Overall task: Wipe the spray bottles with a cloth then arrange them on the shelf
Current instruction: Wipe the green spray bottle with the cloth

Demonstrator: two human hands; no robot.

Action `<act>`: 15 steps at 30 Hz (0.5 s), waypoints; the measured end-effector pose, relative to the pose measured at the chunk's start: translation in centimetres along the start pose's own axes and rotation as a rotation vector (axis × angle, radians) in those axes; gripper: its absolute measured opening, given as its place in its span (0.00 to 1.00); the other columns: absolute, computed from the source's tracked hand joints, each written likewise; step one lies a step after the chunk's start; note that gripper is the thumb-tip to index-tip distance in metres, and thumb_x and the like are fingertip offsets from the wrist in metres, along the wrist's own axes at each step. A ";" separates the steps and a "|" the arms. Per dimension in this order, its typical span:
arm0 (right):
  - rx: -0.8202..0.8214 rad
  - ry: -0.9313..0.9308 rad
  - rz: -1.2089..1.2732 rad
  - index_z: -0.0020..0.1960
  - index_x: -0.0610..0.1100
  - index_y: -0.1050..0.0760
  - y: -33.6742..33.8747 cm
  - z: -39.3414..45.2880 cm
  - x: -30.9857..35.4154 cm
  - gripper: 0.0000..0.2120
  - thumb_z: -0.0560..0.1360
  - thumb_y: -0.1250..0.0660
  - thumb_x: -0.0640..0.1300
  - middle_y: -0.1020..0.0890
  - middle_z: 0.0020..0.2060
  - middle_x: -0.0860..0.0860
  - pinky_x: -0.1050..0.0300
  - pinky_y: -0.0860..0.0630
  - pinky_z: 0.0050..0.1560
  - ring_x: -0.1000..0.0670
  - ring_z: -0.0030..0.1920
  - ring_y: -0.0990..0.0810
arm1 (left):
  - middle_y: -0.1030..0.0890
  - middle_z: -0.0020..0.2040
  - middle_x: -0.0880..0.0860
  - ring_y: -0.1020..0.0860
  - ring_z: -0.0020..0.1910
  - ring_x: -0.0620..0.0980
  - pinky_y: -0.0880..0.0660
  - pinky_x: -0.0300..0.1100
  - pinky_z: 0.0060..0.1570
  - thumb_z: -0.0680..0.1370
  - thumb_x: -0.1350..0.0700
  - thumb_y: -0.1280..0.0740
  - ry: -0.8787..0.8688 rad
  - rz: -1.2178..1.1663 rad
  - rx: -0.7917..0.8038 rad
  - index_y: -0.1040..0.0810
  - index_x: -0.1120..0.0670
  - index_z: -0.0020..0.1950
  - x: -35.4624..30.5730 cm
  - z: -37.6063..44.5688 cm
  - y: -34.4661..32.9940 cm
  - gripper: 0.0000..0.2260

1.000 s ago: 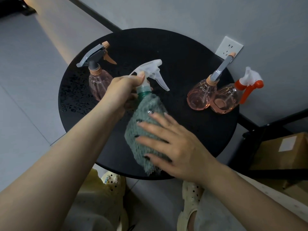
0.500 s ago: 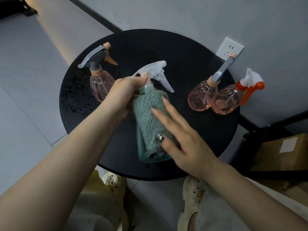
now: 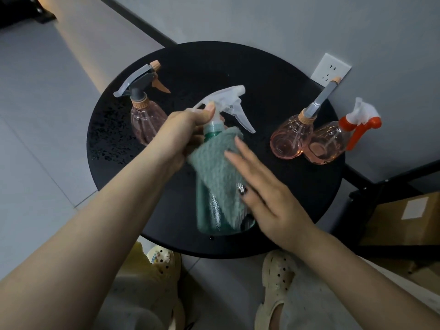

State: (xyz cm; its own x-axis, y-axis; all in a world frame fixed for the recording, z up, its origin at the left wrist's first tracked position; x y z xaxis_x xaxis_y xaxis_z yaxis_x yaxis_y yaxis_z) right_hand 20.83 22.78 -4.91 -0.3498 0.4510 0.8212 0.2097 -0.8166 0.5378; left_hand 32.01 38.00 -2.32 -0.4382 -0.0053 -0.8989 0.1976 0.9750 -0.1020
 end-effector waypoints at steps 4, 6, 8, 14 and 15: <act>-0.069 -0.226 0.396 0.69 0.62 0.43 -0.1 0.5 -0.2 0.22 0.76 0.46 0.54 0.37 0.68 0.71 0.69 0.43 0.69 0.65 0.71 0.41 | 0.23 0.39 0.54 0.30 0.39 0.55 0.34 0.44 0.38 0.76 0.47 0.34 0.004 0.042 0.006 0.24 0.53 0.41 0.3 -0.1 -0.3 0.10; -0.077 -0.258 0.514 0.68 0.60 0.42 -0.2 0.4 -0.3 0.23 0.74 0.42 0.56 0.35 0.67 0.70 0.68 0.40 0.69 0.64 0.70 0.38 | 0.22 0.42 0.55 0.29 0.40 0.55 0.31 0.43 0.37 0.76 0.47 0.35 -0.003 0.042 0.012 0.23 0.54 0.45 0.1 -0.2 -0.1 0.11; -0.052 -0.291 0.608 0.68 0.60 0.40 -0.2 0.6 -0.3 0.27 0.71 0.35 0.58 0.31 0.67 0.66 0.63 0.37 0.69 0.61 0.70 0.35 | 0.20 0.37 0.51 0.26 0.36 0.51 0.28 0.39 0.33 0.78 0.48 0.38 -0.009 0.007 0.004 0.23 0.53 0.44 -0.2 -0.4 0.0 0.11; -0.047 -0.397 0.719 0.66 0.58 0.36 -0.2 0.6 -0.7 0.32 0.64 0.30 0.52 0.23 0.61 0.57 0.59 0.27 0.63 0.56 0.63 0.25 | 0.16 0.37 0.47 0.23 0.41 0.49 0.28 0.41 0.43 0.79 0.48 0.39 0.007 -0.032 0.023 0.21 0.52 0.43 -0.1 -0.7 -0.6 0.11; -0.071 -0.403 0.706 0.67 0.57 0.36 -0.2 0.6 -0.8 0.34 0.63 0.29 0.52 0.22 0.60 0.57 0.59 0.26 0.61 0.57 0.62 0.24 | 0.17 0.37 0.47 0.23 0.38 0.48 0.27 0.40 0.40 0.78 0.48 0.38 0.013 -0.023 0.045 0.21 0.52 0.43 -0.1 -0.7 -0.8 0.11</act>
State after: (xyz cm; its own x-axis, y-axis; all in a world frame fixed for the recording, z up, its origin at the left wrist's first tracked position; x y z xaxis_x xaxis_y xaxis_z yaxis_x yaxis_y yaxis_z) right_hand 21.59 22.85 -5.54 0.2015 -0.0947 0.9749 0.1950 -0.9715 -0.1346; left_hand 31.26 37.35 -1.87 -0.4544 -0.0244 -0.8905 0.2261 0.9637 -0.1417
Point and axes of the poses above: each hand's wrist, its own z-axis towards the middle knuckle, its own y-axis out of the back of the hand, x = y × z, the point moved 1 cm from there along z, towards the middle knuckle
